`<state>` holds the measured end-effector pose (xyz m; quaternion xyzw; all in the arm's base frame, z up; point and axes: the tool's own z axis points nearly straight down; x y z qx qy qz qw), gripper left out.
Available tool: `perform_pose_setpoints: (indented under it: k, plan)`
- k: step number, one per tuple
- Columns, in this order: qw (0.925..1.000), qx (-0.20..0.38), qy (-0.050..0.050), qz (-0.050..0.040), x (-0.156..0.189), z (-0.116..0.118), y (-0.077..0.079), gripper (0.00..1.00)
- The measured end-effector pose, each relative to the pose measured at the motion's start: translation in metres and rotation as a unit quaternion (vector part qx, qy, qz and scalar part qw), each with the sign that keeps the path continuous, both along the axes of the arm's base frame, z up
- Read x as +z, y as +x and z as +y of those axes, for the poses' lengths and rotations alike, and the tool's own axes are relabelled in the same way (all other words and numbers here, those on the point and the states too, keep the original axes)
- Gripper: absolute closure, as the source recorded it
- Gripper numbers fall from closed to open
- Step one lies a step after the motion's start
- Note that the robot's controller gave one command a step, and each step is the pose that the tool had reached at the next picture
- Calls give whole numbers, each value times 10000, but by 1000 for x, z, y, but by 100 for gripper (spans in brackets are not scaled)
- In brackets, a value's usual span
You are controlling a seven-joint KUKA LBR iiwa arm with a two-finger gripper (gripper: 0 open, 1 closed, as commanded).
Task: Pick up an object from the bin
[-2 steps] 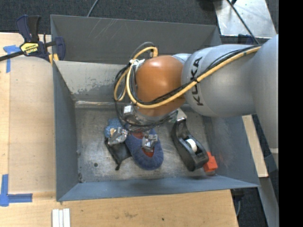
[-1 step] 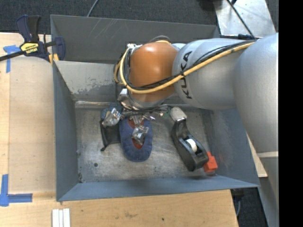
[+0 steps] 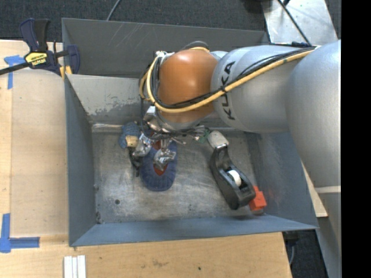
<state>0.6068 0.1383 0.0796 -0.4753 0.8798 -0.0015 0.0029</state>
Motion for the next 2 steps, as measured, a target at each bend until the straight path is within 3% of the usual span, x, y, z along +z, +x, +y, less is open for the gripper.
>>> perform_pose_setpoints:
  k: [2]
  plan:
    - [10000,-27,14,0,37,1,3,100]
